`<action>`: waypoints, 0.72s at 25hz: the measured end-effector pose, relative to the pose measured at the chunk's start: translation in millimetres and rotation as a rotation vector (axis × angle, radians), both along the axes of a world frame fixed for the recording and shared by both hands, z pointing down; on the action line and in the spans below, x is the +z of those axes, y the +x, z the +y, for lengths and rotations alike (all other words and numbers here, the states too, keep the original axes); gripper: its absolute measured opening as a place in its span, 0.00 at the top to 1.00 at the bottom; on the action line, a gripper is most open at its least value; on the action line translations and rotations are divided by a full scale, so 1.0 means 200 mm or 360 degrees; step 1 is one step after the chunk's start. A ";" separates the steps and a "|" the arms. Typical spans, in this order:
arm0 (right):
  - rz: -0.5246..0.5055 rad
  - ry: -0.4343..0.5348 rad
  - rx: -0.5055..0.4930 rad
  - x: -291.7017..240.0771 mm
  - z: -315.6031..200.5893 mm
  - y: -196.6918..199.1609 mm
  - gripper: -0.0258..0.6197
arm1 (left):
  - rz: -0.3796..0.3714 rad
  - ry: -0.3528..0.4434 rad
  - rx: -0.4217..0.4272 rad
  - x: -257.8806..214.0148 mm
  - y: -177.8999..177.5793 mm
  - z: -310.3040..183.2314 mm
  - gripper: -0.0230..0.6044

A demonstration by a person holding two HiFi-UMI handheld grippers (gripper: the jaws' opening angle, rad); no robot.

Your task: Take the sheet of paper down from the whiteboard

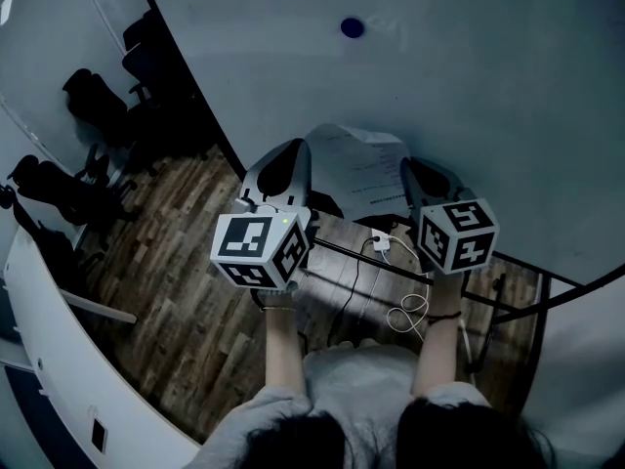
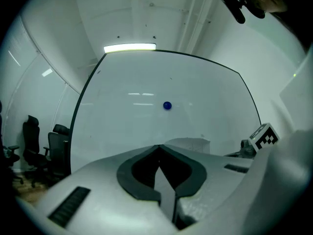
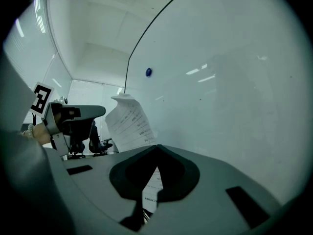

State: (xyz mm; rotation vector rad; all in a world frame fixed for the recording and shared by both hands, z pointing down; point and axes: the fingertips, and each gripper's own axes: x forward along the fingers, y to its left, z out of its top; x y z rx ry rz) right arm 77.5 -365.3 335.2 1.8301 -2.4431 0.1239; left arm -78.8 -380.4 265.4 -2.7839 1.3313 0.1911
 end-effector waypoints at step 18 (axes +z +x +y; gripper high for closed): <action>-0.0028 0.0045 0.0063 0.01 0.00 -0.07 0.96 | -0.0066 -0.0076 0.0051 0.16 -0.09 0.01 0.95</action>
